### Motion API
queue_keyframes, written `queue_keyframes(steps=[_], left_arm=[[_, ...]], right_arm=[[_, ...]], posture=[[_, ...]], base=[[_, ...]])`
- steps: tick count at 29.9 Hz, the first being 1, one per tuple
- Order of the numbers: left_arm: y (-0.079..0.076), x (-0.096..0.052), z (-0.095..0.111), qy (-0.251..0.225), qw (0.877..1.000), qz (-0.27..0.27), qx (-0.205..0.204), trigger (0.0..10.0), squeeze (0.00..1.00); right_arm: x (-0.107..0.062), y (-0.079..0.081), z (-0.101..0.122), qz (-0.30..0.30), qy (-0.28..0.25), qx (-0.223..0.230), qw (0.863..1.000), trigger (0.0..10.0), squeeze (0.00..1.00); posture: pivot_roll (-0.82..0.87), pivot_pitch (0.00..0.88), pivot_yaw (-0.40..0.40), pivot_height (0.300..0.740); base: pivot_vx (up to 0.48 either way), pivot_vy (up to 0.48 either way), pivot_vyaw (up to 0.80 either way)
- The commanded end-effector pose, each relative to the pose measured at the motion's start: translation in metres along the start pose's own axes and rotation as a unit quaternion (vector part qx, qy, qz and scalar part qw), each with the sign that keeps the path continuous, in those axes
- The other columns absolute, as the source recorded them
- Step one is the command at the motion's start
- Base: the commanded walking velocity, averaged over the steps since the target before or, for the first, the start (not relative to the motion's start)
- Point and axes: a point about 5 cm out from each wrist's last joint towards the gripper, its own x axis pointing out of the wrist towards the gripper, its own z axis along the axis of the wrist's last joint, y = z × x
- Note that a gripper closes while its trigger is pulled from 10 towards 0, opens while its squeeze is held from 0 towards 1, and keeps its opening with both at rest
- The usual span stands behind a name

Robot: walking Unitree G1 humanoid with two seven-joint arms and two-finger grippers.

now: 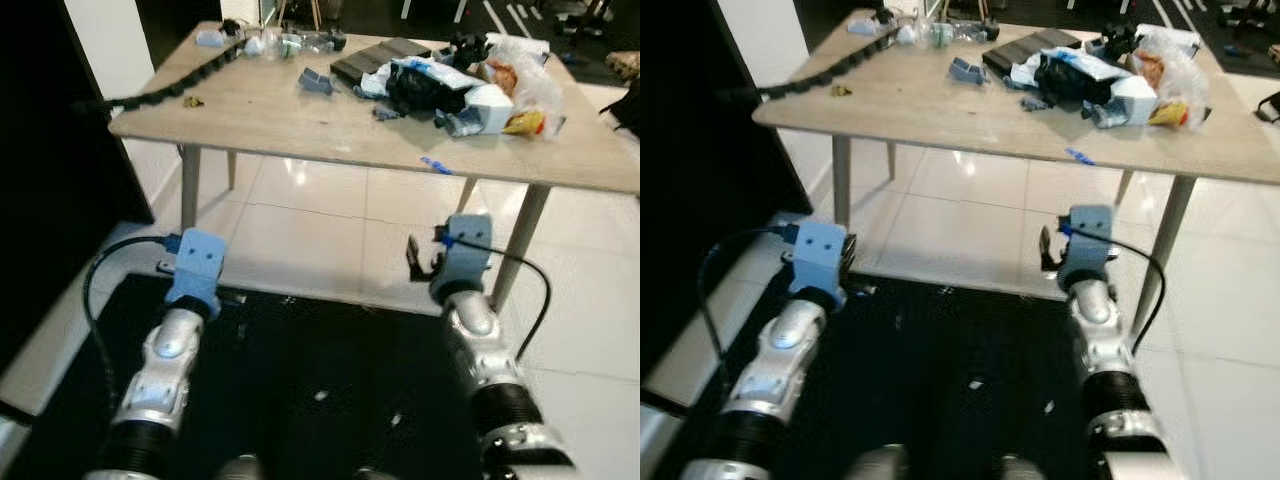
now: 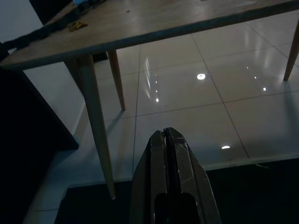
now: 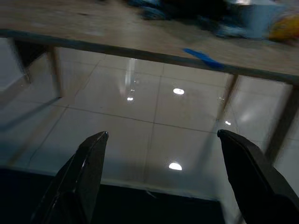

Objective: Picking trash to rubbish bin

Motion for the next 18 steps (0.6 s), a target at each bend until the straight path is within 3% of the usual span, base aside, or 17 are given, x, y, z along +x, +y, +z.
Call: queue_keyframes(steps=[1,18], left_arm=[[-0.001,0.0,0.001,0.003,1.0,-0.005,0.003,10.0,0.0],[-0.004,0.005,0.014,-0.018,1.0,-0.011,0.003,10.0,0.0]], right_arm=[[0.0,-0.006,0.001,-0.009,-0.002,0.0,1.0,10.0,0.0],[0.003,-0.012,0.012,-0.023,-0.021,-0.014,0.999,10.0,0.0]], posture=[[0.05,0.044,-0.041,0.74],[0.05,0.048,-0.042,0.74]], base=[[0.311,0.0,0.0],[0.309,0.0,-0.02]])
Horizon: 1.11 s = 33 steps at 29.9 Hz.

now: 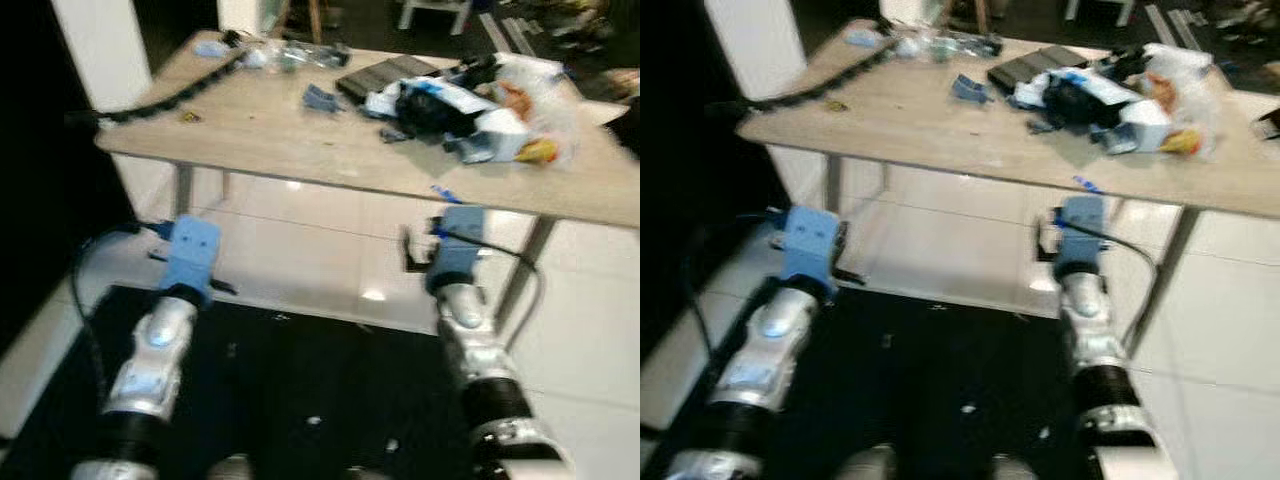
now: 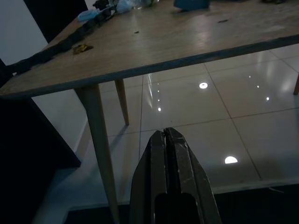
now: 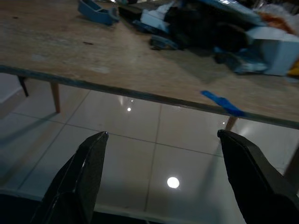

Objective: Picking trash to rubbish bin

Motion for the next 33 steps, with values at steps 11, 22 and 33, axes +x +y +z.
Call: queue_keyframes(steps=[11,22,33], left_arm=[[-0.003,0.0,0.0,0.005,1.0,-0.008,0.003,10.0,0.0],[-0.003,0.001,0.001,0.005,1.0,-0.007,0.003,10.0,0.0],[-0.004,0.001,0.002,0.003,1.0,-0.008,0.003,10.0,0.0]], right_arm=[[0.0,-0.006,0.004,-0.002,-0.009,-0.007,1.0,10.0,0.0],[0.004,-0.006,0.016,0.0,-0.032,-0.003,0.999,10.0,0.0],[0.003,0.0,0.017,0.022,-0.03,-0.017,0.999,10.0,0.0]], posture=[[0.05,0.049,-0.042,0.74],[0.05,0.05,-0.043,0.74],[0.05,0.053,-0.046,0.74]], base=[[0.31,0.0,-0.21],[0.309,0.0,0.0],[0.309,0.0,0.0]])
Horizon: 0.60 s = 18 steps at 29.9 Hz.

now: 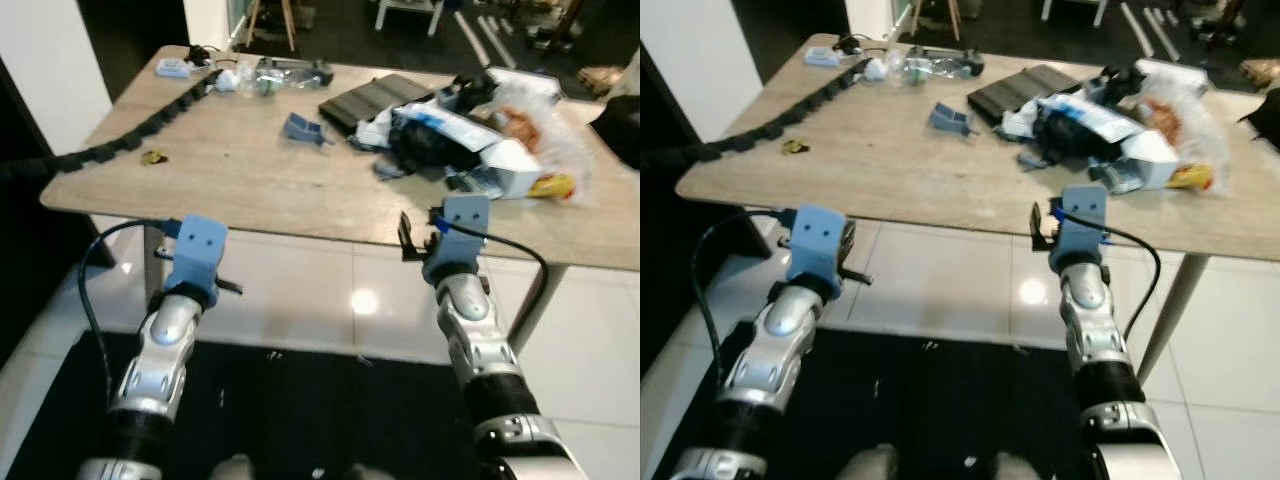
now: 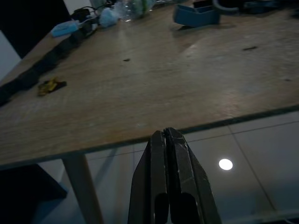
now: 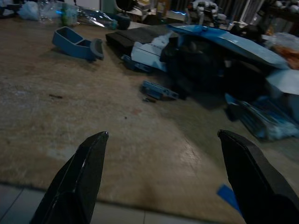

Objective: Picking trash to rubbish bin

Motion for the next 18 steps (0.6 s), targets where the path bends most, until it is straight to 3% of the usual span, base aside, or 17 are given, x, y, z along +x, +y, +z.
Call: queue_keyframes(steps=[1,7,10,18], left_arm=[[-0.0023,-0.0007,-0.0015,0.005,1.0,-0.005,0.003,10.0,0.0],[-0.0026,-0.0002,-0.0011,0.005,1.0,-0.005,0.004,10.0,0.0],[-0.0028,-0.0009,-0.0016,0.005,1.0,-0.005,0.004,10.0,0.0],[-0.003,-0.0005,-0.0013,0.005,1.0,-0.006,0.004,10.0,0.0]], right_arm=[[-0.0005,-0.0021,0.0006,0.003,0.002,-0.011,1.0,10.0,0.0],[-0.0005,-0.0006,0.0002,0.009,0.003,-0.021,1.0,10.0,0.0],[-0.001,0.0005,-0.0004,0.014,0.004,-0.031,0.999,10.0,0.0],[-0.0017,0.0002,-0.0021,0.012,0.009,-0.016,1.0,10.0,0.0]], posture=[[0.05,0.053,-0.047,0.74],[0.05,0.055,-0.048,0.74],[0.05,0.055,-0.048,0.74],[0.05,0.055,-0.047,0.74]], base=[[0.307,0.0,0.0],[0.307,0.0,0.0],[0.307,0.0,0.49],[0.307,0.0,0.0]])
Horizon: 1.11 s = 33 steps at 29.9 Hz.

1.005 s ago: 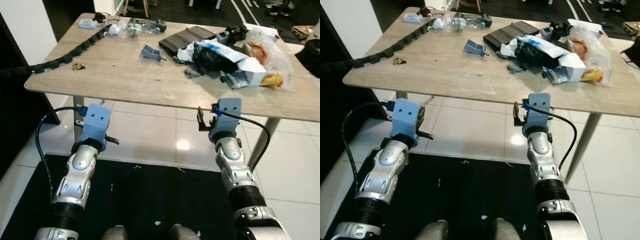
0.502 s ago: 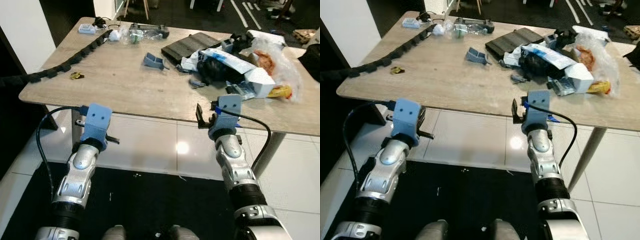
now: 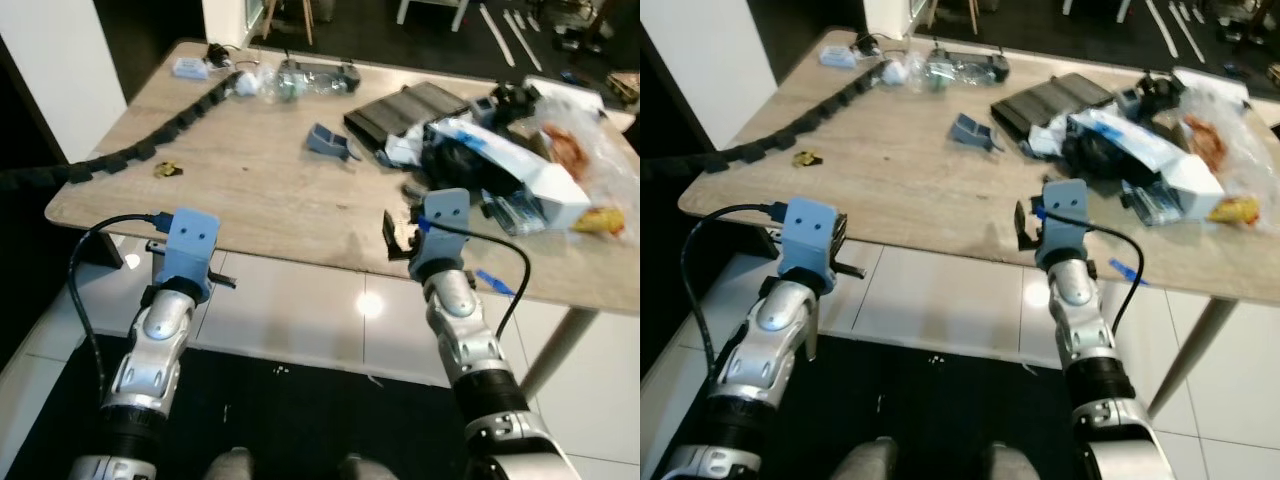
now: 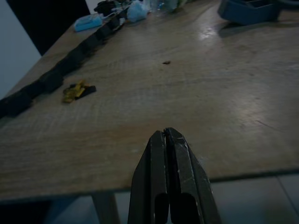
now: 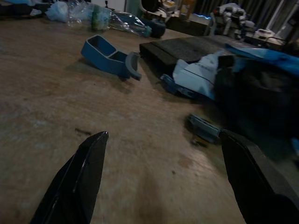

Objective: Picking trash to rubbish bin

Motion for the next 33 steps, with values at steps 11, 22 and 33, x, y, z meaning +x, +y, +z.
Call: queue_keyframes(steps=[11,22,33], left_arm=[[-0.0053,-0.0002,-0.0012,0.004,1.0,-0.009,0.002,10.0,0.0],[-0.0058,0.0006,-0.0004,0.002,1.0,-0.011,0.003,10.0,0.0],[-0.0067,0.0005,-0.0009,0.002,1.0,-0.014,0.006,10.0,0.0]], right_arm=[[-0.0024,-0.0029,-0.0036,0.005,0.01,-0.027,1.0,10.0,0.0],[-0.0016,-0.0036,-0.0028,0.008,0.011,-0.038,0.999,10.0,0.0],[-0.0013,-0.0028,-0.0028,0.003,0.008,-0.027,1.0,10.0,0.0]], posture=[[0.05,0.055,-0.048,0.74],[0.04,0.045,-0.047,0.74],[0.04,0.034,-0.049,0.74]], base=[[0.307,0.0,0.0],[0.308,0.0,0.0],[0.303,0.0,0.08]])
